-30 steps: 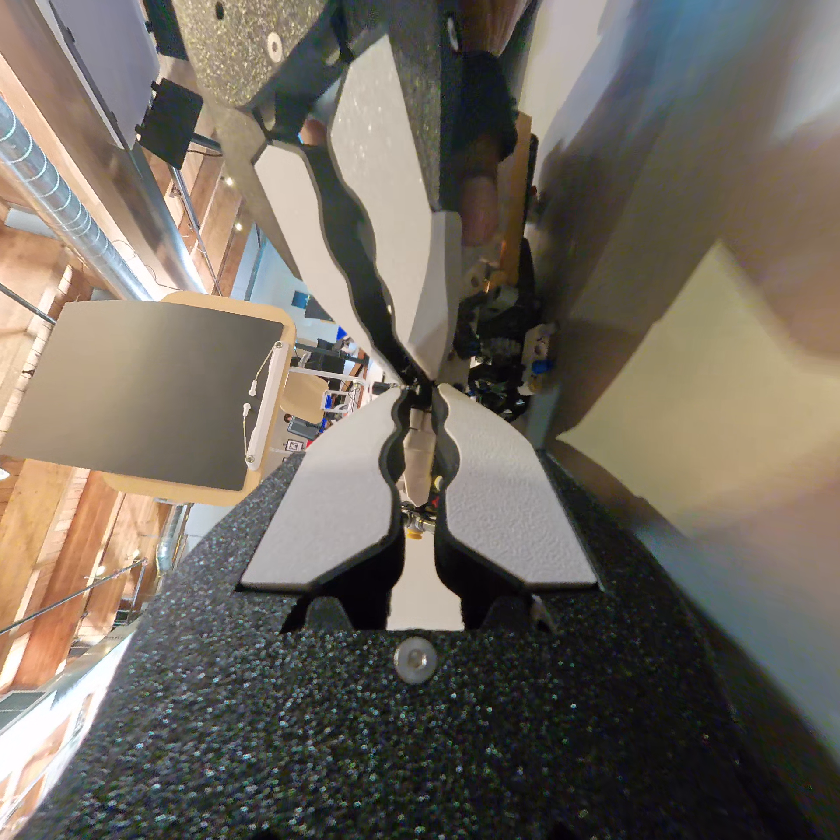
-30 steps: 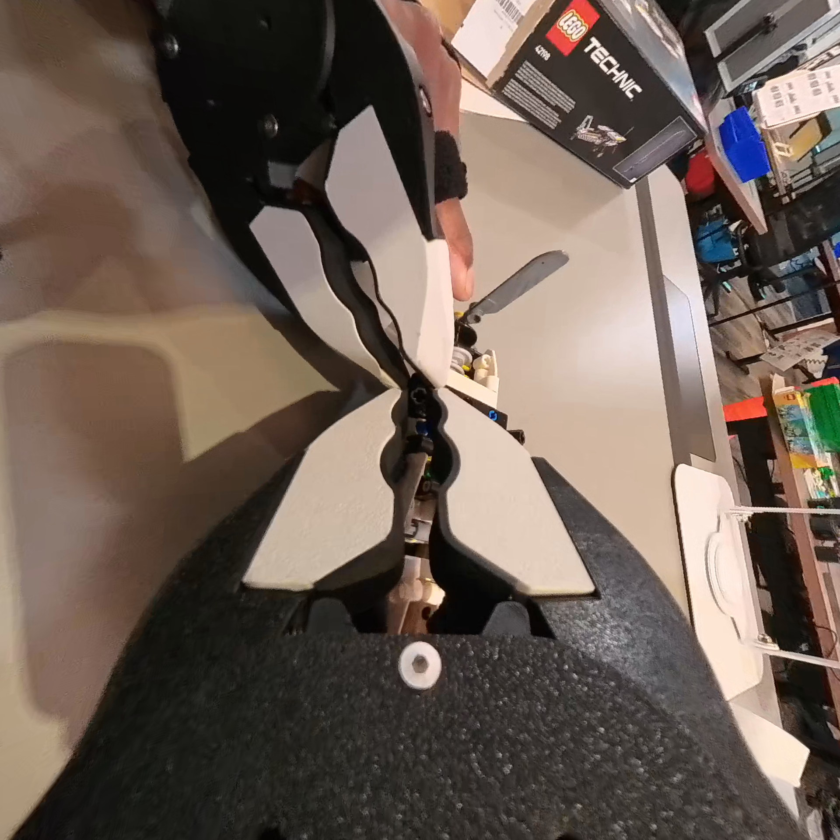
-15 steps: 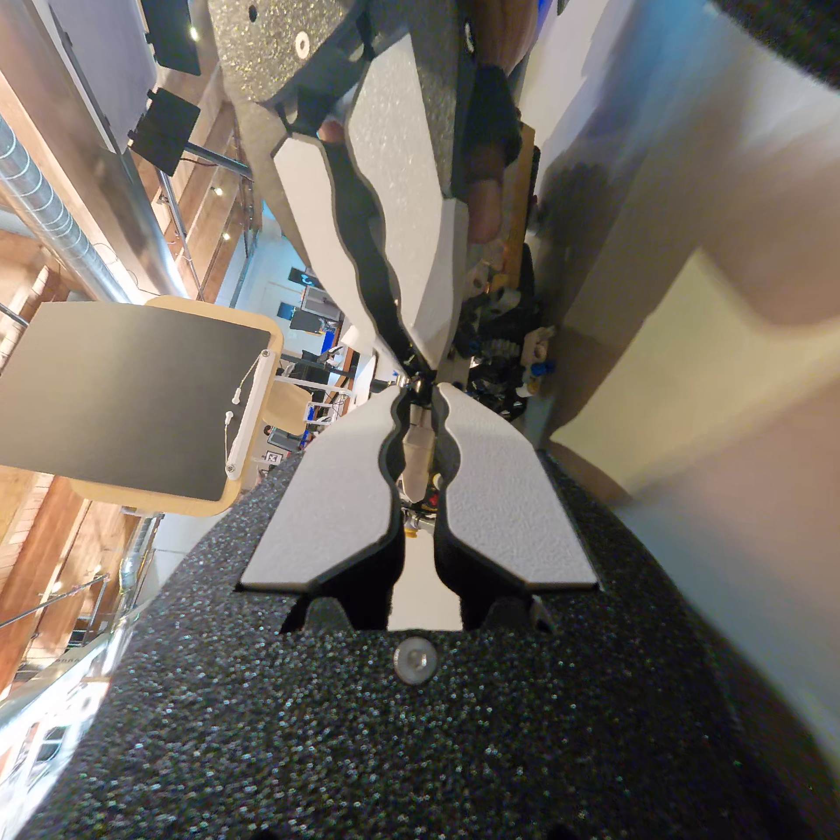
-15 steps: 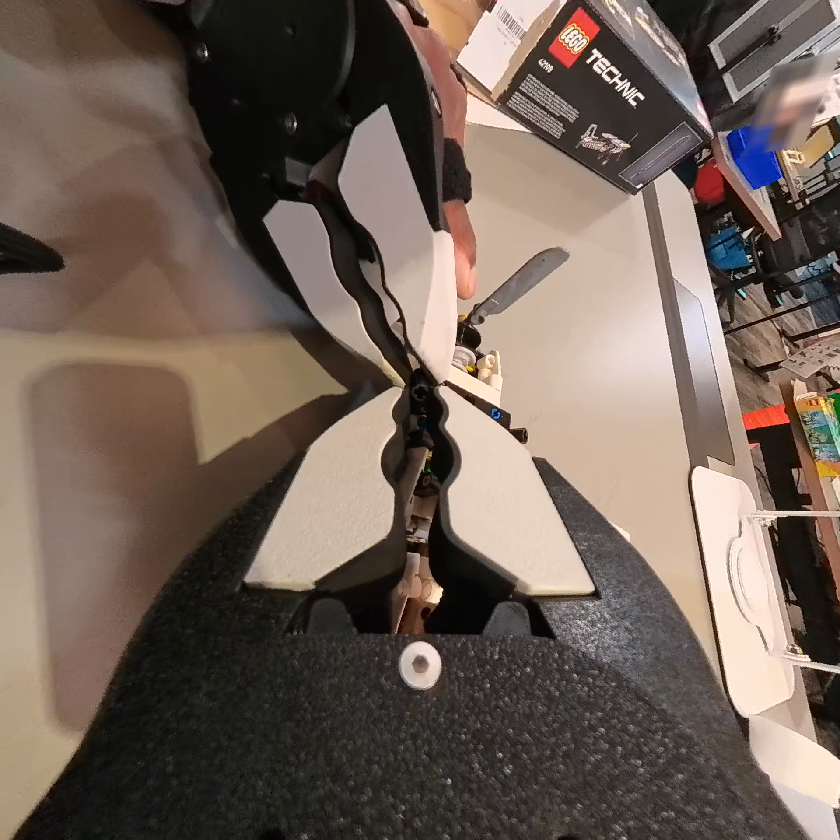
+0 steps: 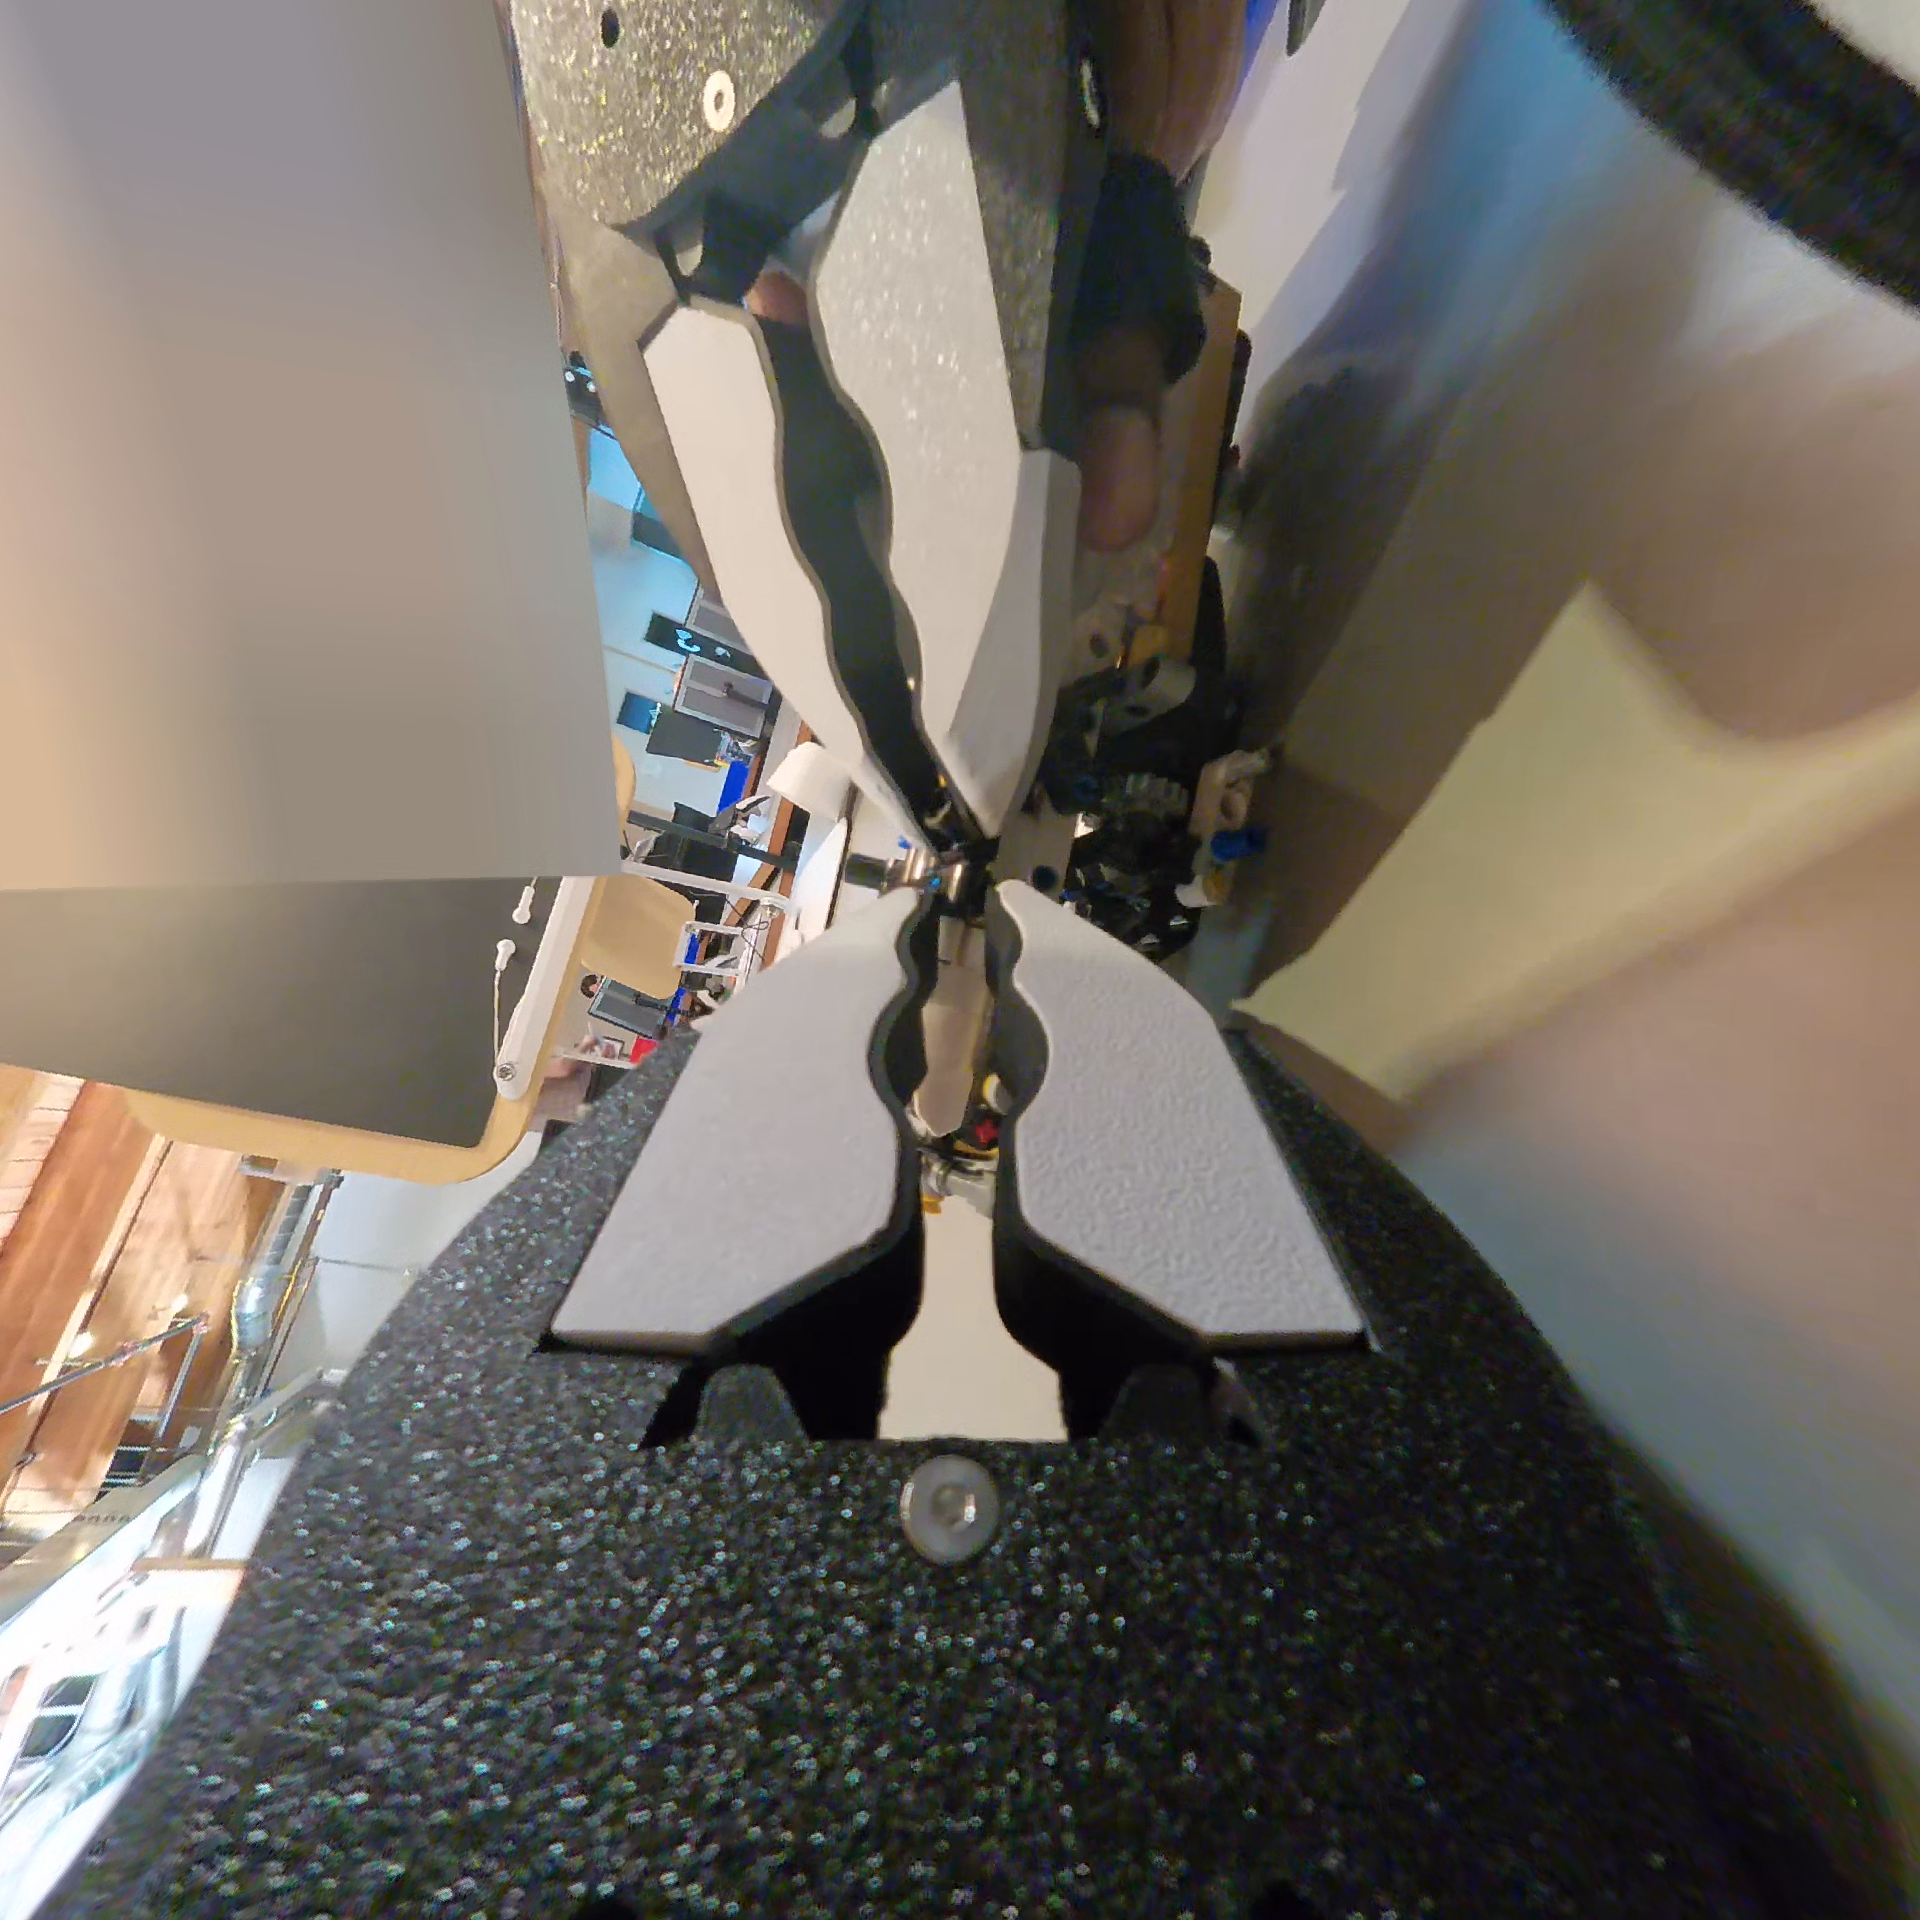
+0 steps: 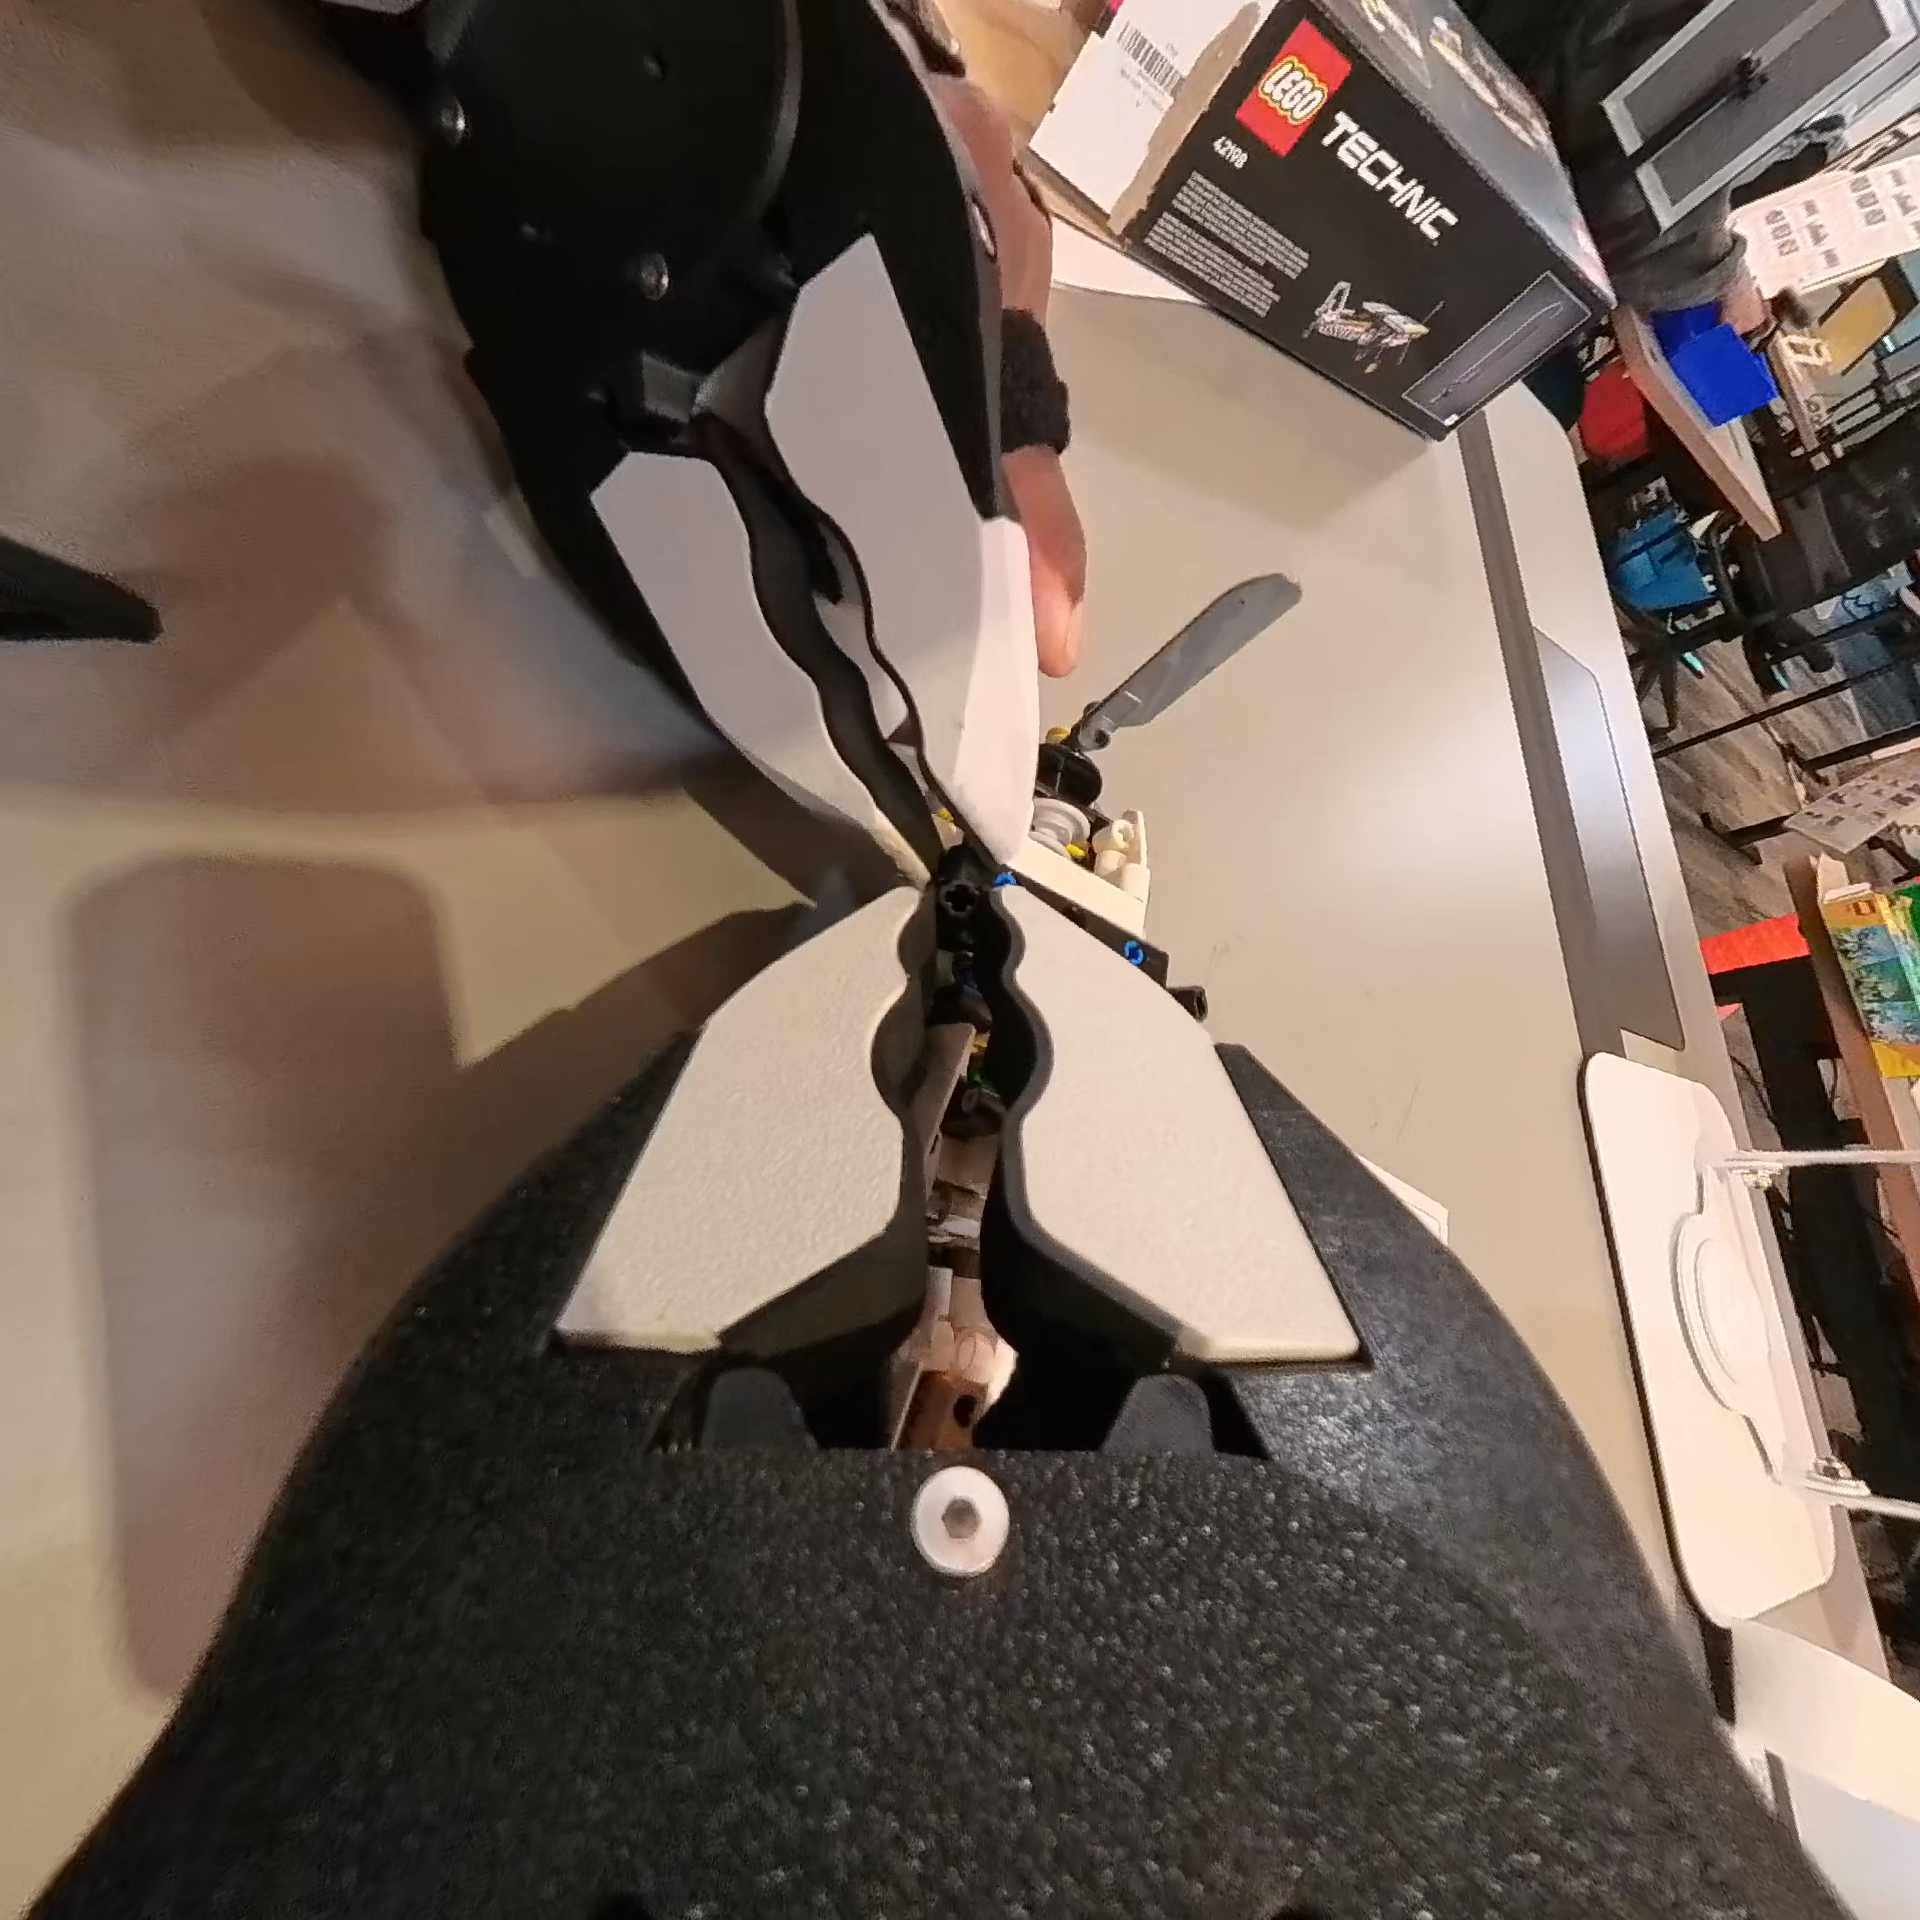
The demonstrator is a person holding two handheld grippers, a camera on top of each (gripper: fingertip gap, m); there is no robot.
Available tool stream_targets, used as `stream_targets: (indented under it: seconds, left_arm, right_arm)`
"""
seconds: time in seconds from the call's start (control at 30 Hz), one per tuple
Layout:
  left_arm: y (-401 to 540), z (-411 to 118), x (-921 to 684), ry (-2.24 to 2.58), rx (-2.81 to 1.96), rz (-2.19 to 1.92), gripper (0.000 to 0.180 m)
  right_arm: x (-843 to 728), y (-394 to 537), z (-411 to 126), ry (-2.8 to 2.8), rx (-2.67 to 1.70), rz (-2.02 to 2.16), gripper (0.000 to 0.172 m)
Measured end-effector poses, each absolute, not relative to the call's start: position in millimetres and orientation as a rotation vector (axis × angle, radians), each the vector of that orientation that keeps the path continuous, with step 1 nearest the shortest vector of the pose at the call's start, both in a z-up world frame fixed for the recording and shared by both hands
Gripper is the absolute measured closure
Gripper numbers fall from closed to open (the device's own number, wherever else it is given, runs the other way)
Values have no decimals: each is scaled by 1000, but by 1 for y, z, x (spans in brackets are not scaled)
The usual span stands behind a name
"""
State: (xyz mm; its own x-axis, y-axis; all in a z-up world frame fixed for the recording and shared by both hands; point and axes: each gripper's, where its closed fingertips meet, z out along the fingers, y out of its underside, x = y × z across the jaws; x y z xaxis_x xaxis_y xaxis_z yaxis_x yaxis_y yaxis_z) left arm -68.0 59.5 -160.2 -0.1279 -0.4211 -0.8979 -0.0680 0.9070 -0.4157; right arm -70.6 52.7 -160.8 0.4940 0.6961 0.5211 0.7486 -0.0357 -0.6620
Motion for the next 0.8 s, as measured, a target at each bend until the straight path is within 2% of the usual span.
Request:
stream_targets:
  seconds: [0.2,0.43,0.6,0.8]
  left_arm:
    - [59,-160,-64,1658,-314,-200,169]
    - [62,-165,-55,1660,-277,-20,153]
    - [64,-165,-52,1659,-281,35,148]
    - [64,-162,-53,1666,-340,-68,158]
  right_arm:
    - [-72,54,-161,-1212,-1771,-71,164]
    - [-67,57,-160,-1196,-1769,-112,164]
    - [-67,56,-159,-1191,-1764,-121,165]
    - [-65,57,-158,-1174,-1760,-120,164]
